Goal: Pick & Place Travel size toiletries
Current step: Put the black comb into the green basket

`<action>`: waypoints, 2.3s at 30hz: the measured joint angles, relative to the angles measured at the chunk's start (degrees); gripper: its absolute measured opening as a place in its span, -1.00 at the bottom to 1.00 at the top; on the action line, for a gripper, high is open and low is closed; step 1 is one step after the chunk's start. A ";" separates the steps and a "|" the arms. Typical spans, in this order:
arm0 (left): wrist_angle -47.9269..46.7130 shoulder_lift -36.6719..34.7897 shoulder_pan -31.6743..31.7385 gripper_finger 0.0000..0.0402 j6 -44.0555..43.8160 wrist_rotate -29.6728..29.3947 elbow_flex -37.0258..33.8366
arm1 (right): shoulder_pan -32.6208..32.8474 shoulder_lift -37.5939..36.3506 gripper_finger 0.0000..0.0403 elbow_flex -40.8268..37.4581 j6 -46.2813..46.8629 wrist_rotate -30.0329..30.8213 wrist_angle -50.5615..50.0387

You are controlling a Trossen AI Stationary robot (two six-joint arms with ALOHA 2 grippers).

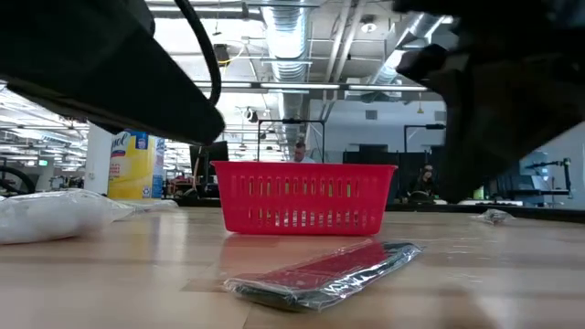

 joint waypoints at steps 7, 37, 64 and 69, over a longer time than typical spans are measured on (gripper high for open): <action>-0.84 -0.41 0.02 -1.00 -2.97 -0.21 0.00 | 2.76 -1.07 -1.00 -0.25 1.69 3.23 -1.83; -8.47 1.32 2.65 -1.00 3.55 -6.61 11.67 | 7.18 -21.42 -1.00 -22.99 -6.26 11.39 48.26; -21.71 9.74 2.64 -1.00 -23.50 4.34 16.76 | 10.03 -21.33 -1.00 -36.15 -3.05 11.75 62.60; -22.27 9.74 3.32 -1.00 -23.74 4.30 16.76 | 10.89 -21.33 -1.00 -36.15 -2.92 11.99 61.69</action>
